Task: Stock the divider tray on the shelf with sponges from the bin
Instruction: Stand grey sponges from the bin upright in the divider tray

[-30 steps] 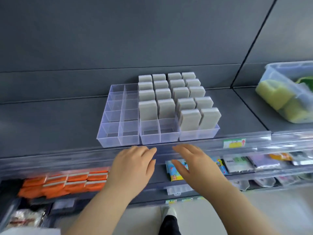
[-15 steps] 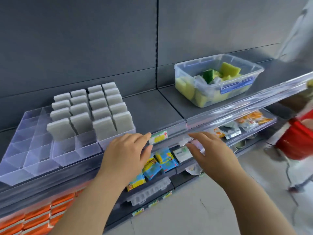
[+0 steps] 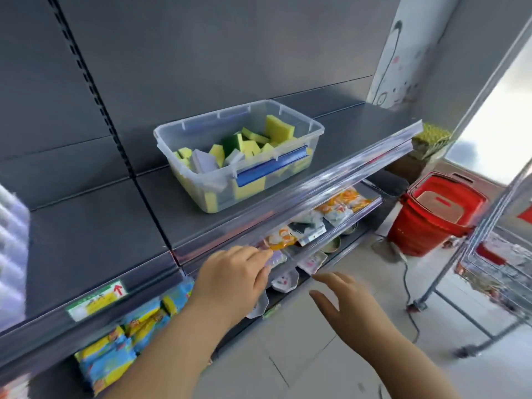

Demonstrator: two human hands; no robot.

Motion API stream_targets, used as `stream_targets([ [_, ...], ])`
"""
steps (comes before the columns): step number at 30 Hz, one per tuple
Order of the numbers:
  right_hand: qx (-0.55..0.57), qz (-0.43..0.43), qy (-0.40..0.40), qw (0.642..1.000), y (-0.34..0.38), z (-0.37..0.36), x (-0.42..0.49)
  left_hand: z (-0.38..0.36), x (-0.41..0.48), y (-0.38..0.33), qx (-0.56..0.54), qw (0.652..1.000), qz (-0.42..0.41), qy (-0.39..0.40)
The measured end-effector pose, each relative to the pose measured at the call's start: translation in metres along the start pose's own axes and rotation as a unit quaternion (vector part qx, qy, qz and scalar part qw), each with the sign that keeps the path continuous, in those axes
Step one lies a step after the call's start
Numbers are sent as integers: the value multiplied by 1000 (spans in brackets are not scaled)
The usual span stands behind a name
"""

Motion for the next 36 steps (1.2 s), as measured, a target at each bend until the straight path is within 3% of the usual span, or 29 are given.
stream_targets([
  [8,32,95,2,995,3,60,106,21,80,42,-9,998,12,-53],
  [15,42,186,-85,978,27,144,215,48,165,124,34,990,77,-111],
  [24,57,285,-20,957,49,157,330,33,208,186,65,984,159,-38],
  [29,-44,426,122,895,113,130,376,41,203,198,123,967,223,-18],
  [33,-175,501,265,805,141,90,389,41,194,198,152,954,257,32],
  [36,-287,534,288,741,147,67,393,45,193,198,173,941,284,66],
])
Point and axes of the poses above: each hand's wrist, its own x-axis towards the middle knuckle, its own z-axis out of the back of the hand, y = z × x, the point moved 7 cm from there along x, towards the middle knuckle, and after that the axes turned 10 degrees about y, right-handed, at the moved point
